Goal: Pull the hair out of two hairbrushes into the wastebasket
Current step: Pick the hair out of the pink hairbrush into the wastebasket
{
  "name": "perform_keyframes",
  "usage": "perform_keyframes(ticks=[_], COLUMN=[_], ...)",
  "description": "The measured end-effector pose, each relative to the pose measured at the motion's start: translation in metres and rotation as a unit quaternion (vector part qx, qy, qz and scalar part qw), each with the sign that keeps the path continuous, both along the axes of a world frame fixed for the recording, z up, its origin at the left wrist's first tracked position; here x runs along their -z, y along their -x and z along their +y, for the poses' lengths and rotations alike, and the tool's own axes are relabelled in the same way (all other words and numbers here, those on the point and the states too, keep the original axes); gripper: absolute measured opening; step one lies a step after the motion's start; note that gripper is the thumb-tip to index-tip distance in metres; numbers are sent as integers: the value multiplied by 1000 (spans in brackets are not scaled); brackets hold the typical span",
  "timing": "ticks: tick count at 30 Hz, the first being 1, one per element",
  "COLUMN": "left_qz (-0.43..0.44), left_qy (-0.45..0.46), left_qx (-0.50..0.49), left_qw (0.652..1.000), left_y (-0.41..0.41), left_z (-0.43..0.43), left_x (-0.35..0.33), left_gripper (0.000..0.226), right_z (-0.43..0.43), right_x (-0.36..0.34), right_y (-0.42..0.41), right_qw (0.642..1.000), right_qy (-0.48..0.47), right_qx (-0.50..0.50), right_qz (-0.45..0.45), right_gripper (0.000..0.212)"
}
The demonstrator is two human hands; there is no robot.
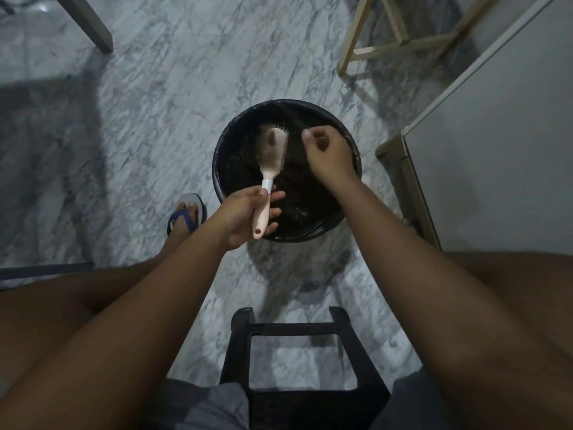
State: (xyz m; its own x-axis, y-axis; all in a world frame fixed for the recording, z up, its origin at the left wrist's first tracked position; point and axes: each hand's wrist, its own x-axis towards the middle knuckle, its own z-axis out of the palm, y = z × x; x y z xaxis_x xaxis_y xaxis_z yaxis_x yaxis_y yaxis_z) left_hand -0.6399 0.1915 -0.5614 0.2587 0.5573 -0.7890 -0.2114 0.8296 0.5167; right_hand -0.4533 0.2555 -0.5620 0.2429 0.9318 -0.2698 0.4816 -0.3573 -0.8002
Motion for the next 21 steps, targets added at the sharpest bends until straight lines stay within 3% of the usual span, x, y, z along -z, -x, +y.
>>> perform_keyframes(ticks=[2,4,7,11,15,17,19,21], left_qz=[18,29,34,20,17,23,21,15], left_qy=[-7,-11,-9,14,33,29,23,19], left_qx=[23,39,48,14,-32,-33,-31,-30], left_qw=[1000,999,998,1000,999,999,999,999], left_y=[-3,-5,-7,-4,-1,0,-1,-1], left_z=[-2,-4,-5,-7,-8,-8,-7,-6], left_x=[1,0,1,3,5,5,5,4], left_gripper=[28,28,27,28,28,26,25,27], right_z=[1,4,11,24,33,34,32,31], right_x=[-9,-12,-14,-31,-55,-60,-52,-28], right_y=[13,22,24,14,-3,-7,-12,-22], right_qw=[999,995,991,984,932,912,931,982], right_qy=[-40,-56,-70,-178,-336,-371,-330,-150], right_qx=[-30,-85,-103,2,133,171,157,65], right_qz=[18,-21,-56,-10,36,22,-14,-90], right_gripper=[43,48,21,15,13,16,19,18])
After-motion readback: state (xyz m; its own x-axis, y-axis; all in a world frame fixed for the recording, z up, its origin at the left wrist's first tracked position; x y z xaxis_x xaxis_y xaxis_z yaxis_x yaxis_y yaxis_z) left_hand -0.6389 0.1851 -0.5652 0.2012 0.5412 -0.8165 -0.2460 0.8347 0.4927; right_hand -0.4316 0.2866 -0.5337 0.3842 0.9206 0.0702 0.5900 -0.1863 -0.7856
